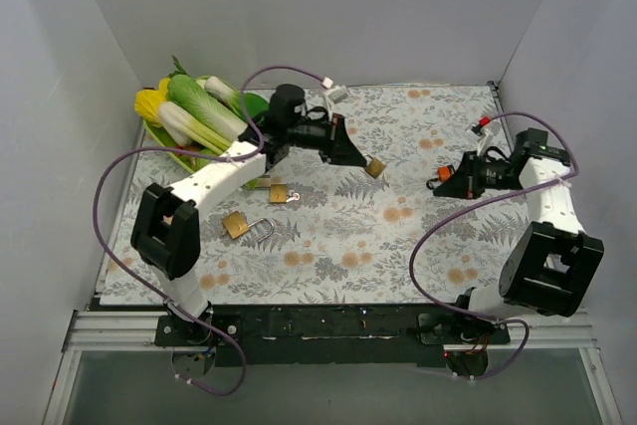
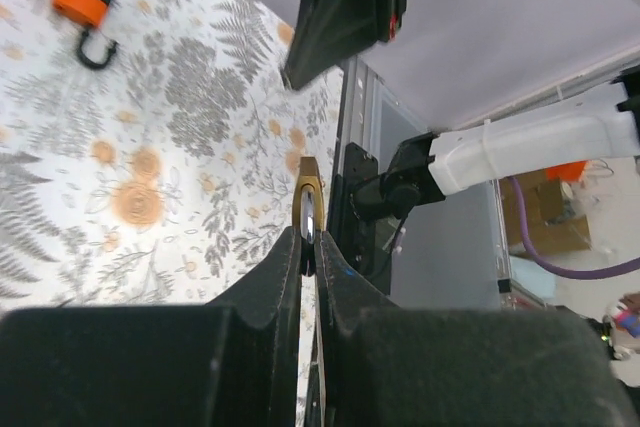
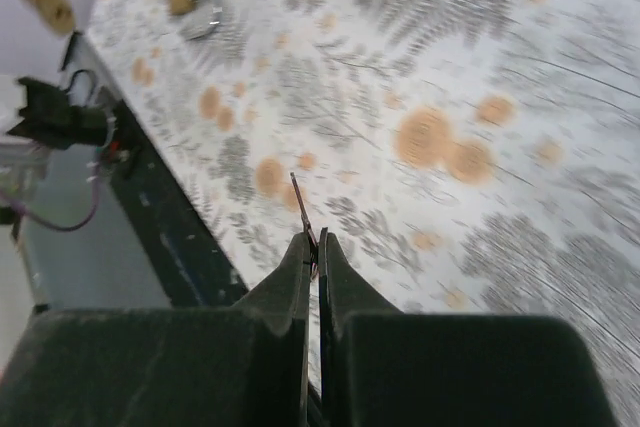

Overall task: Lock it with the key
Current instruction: Place the key at the center of the board, then place the lock at the center of the board, then pick up the lock from the center of the board.

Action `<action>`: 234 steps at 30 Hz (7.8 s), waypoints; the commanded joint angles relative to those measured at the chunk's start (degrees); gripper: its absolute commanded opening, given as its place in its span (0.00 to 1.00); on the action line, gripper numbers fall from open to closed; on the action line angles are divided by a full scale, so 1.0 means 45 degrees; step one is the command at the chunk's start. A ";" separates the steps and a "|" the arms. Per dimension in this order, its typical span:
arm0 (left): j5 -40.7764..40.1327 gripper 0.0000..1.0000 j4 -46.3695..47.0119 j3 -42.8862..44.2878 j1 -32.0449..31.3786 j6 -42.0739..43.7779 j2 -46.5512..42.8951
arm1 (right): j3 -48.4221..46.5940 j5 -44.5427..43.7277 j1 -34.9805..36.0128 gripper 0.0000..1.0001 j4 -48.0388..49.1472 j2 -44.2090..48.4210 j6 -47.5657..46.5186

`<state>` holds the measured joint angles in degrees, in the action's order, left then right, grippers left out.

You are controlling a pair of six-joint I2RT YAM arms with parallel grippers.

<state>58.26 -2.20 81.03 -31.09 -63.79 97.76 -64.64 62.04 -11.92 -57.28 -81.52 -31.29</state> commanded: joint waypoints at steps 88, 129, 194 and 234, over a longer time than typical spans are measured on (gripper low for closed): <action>-0.4958 0.00 0.3905 0.6621 -0.6255 -0.8832 1.1187 | 0.5302 -0.6755 -0.2839 0.77 0.3587 0.1200 -0.8476; -0.9001 0.83 0.1330 0.0998 -0.4986 -0.7447 0.5411 | 0.4814 -0.9019 -0.2468 0.01 0.4524 0.0555 -0.0725; -0.7732 0.95 -0.8224 -0.1621 0.2046 1.9800 0.1928 | 0.0888 -0.5682 0.0814 0.83 0.1596 0.1786 -0.0176; -0.8415 0.00 -0.5704 -0.0998 -0.4066 1.7107 -0.0356 | 0.2840 -0.0505 0.2550 0.84 0.6549 0.0497 0.6306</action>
<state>20.75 -30.92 72.51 -47.51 16.73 101.91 -53.63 56.93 -4.27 -39.20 -79.77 -12.64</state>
